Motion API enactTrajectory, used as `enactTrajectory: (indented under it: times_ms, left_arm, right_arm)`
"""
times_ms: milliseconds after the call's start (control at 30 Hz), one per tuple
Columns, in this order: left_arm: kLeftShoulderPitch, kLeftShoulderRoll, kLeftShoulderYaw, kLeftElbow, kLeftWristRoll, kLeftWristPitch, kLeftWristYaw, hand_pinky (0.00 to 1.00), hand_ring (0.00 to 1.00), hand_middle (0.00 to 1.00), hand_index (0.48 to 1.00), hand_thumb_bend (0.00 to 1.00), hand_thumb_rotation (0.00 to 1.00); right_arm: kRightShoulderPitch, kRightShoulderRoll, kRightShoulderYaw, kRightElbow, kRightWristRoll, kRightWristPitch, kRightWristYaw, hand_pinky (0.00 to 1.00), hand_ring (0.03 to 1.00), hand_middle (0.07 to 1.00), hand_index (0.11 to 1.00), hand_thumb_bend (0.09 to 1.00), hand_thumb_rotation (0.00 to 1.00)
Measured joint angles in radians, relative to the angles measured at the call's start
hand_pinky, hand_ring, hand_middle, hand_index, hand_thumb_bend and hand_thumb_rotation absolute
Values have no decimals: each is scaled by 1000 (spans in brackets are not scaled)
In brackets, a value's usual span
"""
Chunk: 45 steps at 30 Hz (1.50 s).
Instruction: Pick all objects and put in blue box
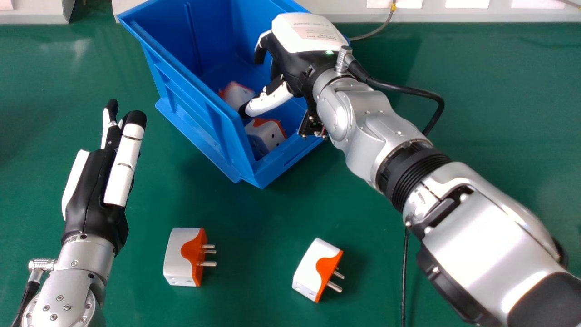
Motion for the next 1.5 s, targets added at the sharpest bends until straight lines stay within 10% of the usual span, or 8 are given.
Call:
enactTrajectory:
  times_ms: [667,1300,1500]
  left_arm:
    - [-18,0,-13,35,36,-13,3,1000,1000,1000,1000,521,940]
    - [-22,-1,-19,54,36,-12,3,1000,1000,1000,1000,578,944]
    - [-30,-19,-19,92,36,-69,5,1000,1000,1000,1000,580,944]
  right_arm:
    - [89,-74,-100,-322,84,52,-6,764,936,996,965,553,501]
    - [915,-291,-193,-1502,72,127,54,740,894,946,942,469,241]
    - [1228,-337,-243,-1778,-2,50,19,760,911,949,947,477,256]
